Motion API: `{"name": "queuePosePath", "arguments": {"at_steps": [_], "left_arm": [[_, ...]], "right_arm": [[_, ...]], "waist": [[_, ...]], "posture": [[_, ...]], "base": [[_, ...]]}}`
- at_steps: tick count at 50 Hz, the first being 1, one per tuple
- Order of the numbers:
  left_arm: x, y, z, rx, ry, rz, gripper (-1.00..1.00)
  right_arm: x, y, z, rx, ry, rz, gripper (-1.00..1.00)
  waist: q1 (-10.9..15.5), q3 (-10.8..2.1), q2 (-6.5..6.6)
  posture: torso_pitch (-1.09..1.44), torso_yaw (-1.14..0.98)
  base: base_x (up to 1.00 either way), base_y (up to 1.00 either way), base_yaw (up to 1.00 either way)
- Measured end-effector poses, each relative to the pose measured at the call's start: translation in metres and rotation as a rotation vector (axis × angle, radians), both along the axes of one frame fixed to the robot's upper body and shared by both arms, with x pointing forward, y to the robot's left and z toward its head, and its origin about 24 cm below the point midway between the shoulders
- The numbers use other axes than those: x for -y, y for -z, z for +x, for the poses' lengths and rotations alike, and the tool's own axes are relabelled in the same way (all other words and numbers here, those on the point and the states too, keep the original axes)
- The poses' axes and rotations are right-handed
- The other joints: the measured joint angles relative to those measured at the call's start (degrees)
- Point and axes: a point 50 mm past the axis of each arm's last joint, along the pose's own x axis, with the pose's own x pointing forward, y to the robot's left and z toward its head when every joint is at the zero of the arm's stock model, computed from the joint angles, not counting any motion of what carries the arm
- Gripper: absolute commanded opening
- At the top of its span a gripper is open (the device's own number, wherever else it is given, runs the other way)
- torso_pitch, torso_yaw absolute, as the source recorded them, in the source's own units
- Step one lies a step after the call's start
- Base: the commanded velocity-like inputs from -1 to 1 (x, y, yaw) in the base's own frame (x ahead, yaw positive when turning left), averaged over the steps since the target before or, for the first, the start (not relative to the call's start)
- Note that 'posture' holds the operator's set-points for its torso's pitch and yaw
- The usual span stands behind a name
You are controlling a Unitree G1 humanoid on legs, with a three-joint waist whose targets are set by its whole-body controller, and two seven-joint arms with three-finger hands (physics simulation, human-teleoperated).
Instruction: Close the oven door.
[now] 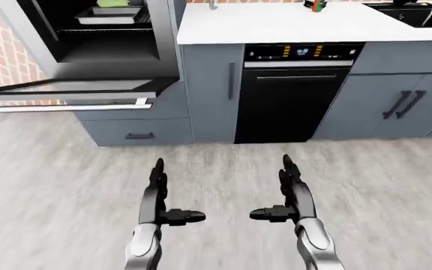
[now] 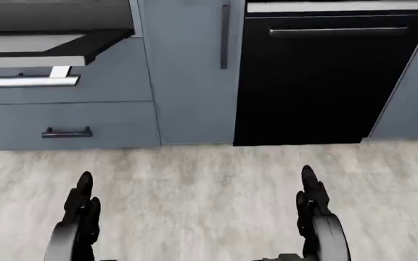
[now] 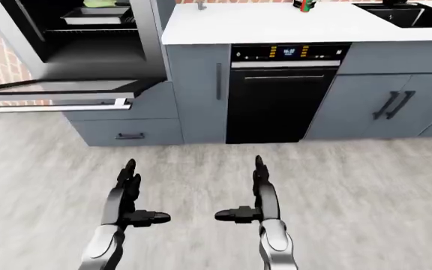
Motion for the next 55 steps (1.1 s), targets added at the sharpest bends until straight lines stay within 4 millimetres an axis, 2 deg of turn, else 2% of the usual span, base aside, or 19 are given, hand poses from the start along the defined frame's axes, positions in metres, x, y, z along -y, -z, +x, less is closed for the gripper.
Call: {"name": "queuePosePath", "arguments": {"at_steps": [1, 3, 5, 8, 14, 19, 22, 25, 29, 31, 33, 37, 45, 55], "left_arm": [[-0.002, -0.005, 0.001, 0.015, -0.001, -0.016, 1.0], [-0.004, -0.024, 0.007, 0.089, 0.005, -0.047, 1.0], [-0.006, -0.031, 0.01, 0.135, 0.009, -0.044, 1.0], [-0.006, -0.03, 0.008, 0.151, 0.018, -0.03, 1.0], [-0.017, -0.018, 0.01, 0.103, 0.023, -0.012, 1.0], [-0.026, -0.017, 0.015, 0.085, 0.06, -0.022, 1.0], [-0.046, -0.007, 0.024, 0.083, 0.02, -0.032, 1.0], [-0.075, 0.013, 0.023, 0.042, -0.061, -0.054, 1.0], [-0.097, 0.063, 0.001, -0.108, -0.109, -0.022, 1.0], [-0.097, 0.085, -0.019, -0.194, -0.119, -0.017, 1.0], [-0.096, 0.097, -0.035, -0.243, -0.121, -0.021, 1.0], [-0.094, 0.106, -0.048, -0.276, -0.14, -0.067, 1.0], [-0.104, 0.11, -0.066, -0.282, -0.186, -0.056, 1.0], [-0.113, 0.125, -0.096, -0.41, -0.27, -0.052, 1.0]], "right_arm": [[0.0, -0.004, 0.002, 0.016, -0.007, -0.004, 1.0], [0.004, -0.022, 0.009, 0.095, -0.011, -0.016, 1.0], [0.005, -0.027, 0.011, 0.121, -0.009, -0.017, 1.0], [0.006, -0.022, 0.009, 0.093, -0.016, -0.019, 1.0], [0.01, -0.016, 0.011, 0.06, -0.017, -0.019, 1.0], [0.025, -0.013, 0.017, 0.06, 0.004, -0.026, 1.0], [0.042, -0.003, 0.019, 0.045, 0.041, -0.026, 1.0], [0.059, 0.018, 0.019, 0.002, 0.076, -0.016, 1.0], [0.082, 0.064, 0.005, -0.11, 0.14, -0.007, 1.0], [0.088, 0.084, -0.011, -0.178, 0.165, -0.015, 1.0], [0.091, 0.096, -0.03, -0.222, 0.178, -0.019, 1.0], [0.092, 0.105, -0.049, -0.247, 0.187, -0.042, 1.0], [0.094, 0.106, -0.058, -0.243, 0.202, -0.095, 1.0], [0.106, 0.122, -0.093, -0.387, 0.28, -0.17, 1.0]], "waist": [[-0.11, -0.53, -0.23], [0.42, -3.33, -0.2], [0.59, -2.26, -0.53], [0.55, -3.19, -0.48], [0.46, -3.41, -0.17], [0.57, -3.83, -0.15], [0.49, -4.22, -0.2], [0.25, -4.51, -0.16], [0.2, -4.37, 0.18], [0.17, -3.95, 0.24], [0.18, -3.38, 0.12], [-0.04, -2.74, -0.07], [-0.13, -3.25, -0.17], [-0.04, -2.58, -0.15]], "posture": [[0.0, 0.0], [0.0, 0.0], [0.0, 0.0], [0.0, 0.0], [0.0, 0.0], [0.0, 0.0], [0.0, 0.0], [0.0, 0.0], [0.0, 0.0], [0.0, 0.0], [0.0, 0.0], [0.0, 0.0], [0.0, 0.0], [0.0, 0.0]], "base": [[0.0, 0.0, 0.0], [0.0, 0.0, 0.0], [0.0, 0.0, 0.0], [0.0, 0.0, 0.0], [0.0, 0.0, 0.0], [0.0, 0.0, 0.0], [0.0, 0.0, 0.0], [0.0, 0.0, 0.0], [0.0, 0.0, 0.0], [0.0, 0.0, 0.0], [0.0, 0.0, 0.0], [0.0, 0.0, 0.0], [0.0, 0.0, 0.0], [0.0, 0.0, 0.0]]}}
